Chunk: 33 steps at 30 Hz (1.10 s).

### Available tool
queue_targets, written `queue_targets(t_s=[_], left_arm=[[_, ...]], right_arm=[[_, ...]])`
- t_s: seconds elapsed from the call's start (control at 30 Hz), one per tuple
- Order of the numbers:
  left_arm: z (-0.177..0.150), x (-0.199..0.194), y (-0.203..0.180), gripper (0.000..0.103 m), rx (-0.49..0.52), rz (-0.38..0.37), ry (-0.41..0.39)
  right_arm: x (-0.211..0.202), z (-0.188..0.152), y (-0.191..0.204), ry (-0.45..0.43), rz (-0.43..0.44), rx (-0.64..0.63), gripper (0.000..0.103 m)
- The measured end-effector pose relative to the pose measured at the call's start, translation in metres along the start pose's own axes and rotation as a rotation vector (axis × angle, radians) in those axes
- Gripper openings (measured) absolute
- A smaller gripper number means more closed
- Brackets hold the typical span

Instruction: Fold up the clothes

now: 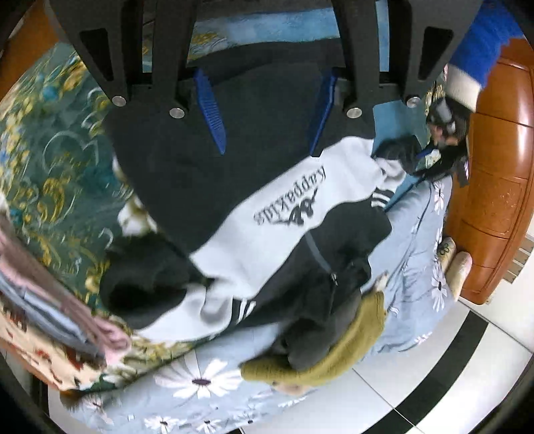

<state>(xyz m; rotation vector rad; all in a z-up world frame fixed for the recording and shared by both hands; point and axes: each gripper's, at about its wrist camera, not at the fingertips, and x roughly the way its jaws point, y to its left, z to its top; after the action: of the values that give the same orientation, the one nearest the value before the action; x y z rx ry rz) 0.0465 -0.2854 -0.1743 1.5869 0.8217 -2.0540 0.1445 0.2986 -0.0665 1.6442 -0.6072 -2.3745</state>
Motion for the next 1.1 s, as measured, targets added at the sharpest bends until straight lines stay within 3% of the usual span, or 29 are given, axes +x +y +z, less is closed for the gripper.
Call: queue_targets(t_s=[0.07, 0.2, 0.27, 0.33, 0.53, 0.63, 0.7, 0.93, 1.1], left_arm=[[0.001, 0.007, 0.006, 0.053, -0.03, 0.033, 0.004], [-0.005, 0.006, 0.022, 0.019, -0.068, 0.049, -0.019], [-0.012, -0.004, 0.033, 0.014, -0.089, 0.019, -0.044], [-0.02, -0.018, 0.043, 0.014, -0.107, -0.017, -0.083], [-0.056, -0.104, 0.067, 0.013, -0.034, -0.19, -0.346], [-0.062, -0.134, 0.07, 0.013, -0.022, -0.226, -0.445], [-0.06, -0.138, 0.08, 0.013, -0.033, -0.209, -0.457], [-0.052, -0.107, 0.125, 0.013, -0.133, -0.065, -0.382], [-0.042, -0.092, 0.141, 0.013, -0.17, 0.004, -0.346]], right_arm=[[0.0, -0.005, 0.0, 0.002, -0.004, 0.002, 0.052], [-0.004, -0.011, -0.005, -0.004, -0.012, 0.01, 0.052], [-0.005, -0.012, -0.008, -0.006, -0.012, 0.021, 0.052], [-0.006, -0.011, -0.011, -0.005, -0.01, 0.029, 0.052], [-0.013, -0.014, -0.021, -0.026, 0.003, 0.053, 0.052], [-0.014, -0.016, -0.03, -0.034, 0.018, 0.086, 0.052], [-0.015, -0.016, -0.036, -0.037, 0.039, 0.114, 0.052], [-0.018, -0.01, -0.05, -0.06, 0.092, 0.165, 0.052], [-0.025, 0.015, -0.085, -0.103, 0.091, 0.252, 0.052]])
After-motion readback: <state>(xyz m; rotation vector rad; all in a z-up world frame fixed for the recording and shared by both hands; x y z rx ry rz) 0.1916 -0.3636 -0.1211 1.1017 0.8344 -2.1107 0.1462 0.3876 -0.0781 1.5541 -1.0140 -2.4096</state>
